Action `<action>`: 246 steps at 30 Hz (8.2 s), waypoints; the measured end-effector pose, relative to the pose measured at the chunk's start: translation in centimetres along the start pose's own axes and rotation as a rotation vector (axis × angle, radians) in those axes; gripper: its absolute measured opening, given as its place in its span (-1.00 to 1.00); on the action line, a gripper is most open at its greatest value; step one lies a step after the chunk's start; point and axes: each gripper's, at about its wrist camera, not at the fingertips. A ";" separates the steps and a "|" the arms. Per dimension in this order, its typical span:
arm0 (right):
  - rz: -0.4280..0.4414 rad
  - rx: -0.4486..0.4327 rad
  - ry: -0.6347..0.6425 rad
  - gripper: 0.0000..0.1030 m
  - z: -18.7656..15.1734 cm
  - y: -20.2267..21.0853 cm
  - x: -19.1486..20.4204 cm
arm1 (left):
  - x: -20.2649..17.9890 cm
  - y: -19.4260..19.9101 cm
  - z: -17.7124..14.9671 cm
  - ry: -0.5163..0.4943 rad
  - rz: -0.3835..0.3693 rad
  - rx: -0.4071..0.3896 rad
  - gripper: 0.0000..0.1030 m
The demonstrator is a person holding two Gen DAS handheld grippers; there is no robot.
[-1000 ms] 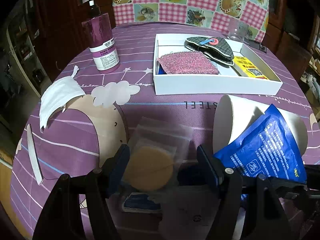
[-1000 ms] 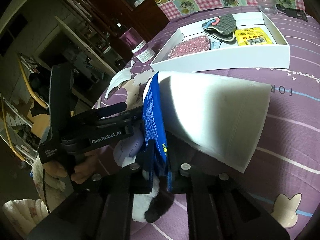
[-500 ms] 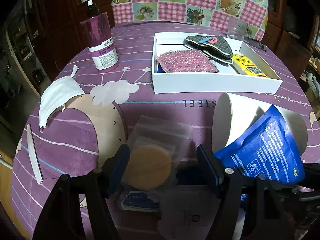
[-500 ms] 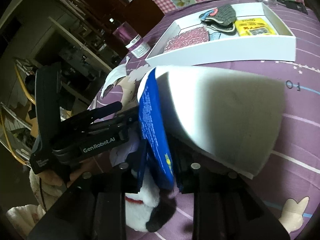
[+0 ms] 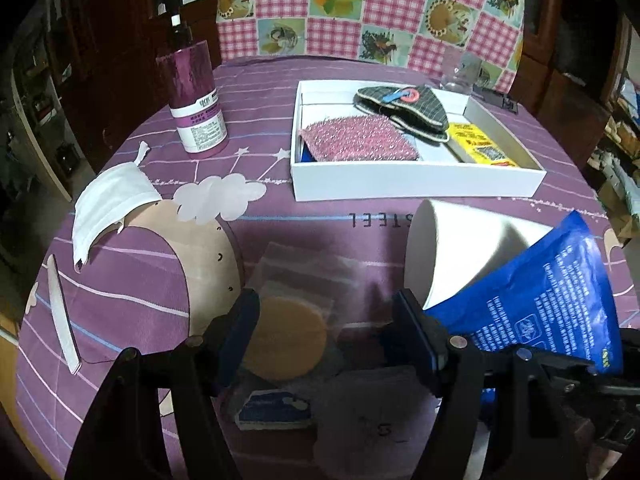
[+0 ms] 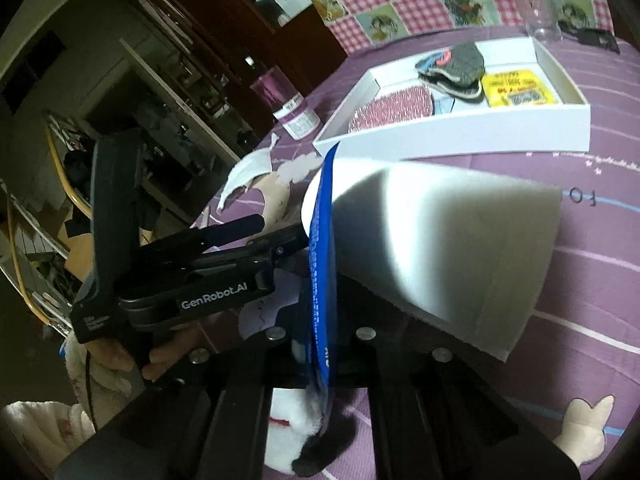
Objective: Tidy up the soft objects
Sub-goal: 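Lift the blue packet with the right tool off the white plush dog, then grasp the white plush dog with the left tool while the right tool holds the blue packet, then carry the plush dog with the left tool while the right tool carries the blue packet over the box, then lower the plush dog into the box with the left tool while the right tool places the blue packet, then open and withdraw both tools from the white box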
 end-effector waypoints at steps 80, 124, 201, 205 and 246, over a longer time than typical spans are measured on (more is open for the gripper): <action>-0.108 -0.299 -0.005 -0.87 0.5 8.3 0.3 | -3.7 6.4 -9.0 -0.234 -0.285 -0.102 -0.20; 0.002 -0.453 -0.465 -0.87 17.1 6.5 -9.6 | -3.8 2.4 13.7 0.216 -0.346 -0.358 -0.15; -0.470 0.014 -0.194 0.07 16.7 0.6 -8.3 | -2.5 -2.8 13.9 0.102 -0.202 -0.179 0.49; -0.434 0.009 -0.167 0.07 16.9 0.9 -7.7 | -2.4 -2.6 13.9 0.100 -0.193 -0.186 0.49; -0.364 0.104 -0.174 0.07 16.4 4.4 -6.1 | -3.7 3.0 7.7 0.003 -0.082 -0.246 0.51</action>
Point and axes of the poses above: each gripper's, at about its wrist camera, not at the fingertips, and y roughly against the way its jaws point, x to its left, z to its top, and after that the axes turned 7 degrees about y, right-handed
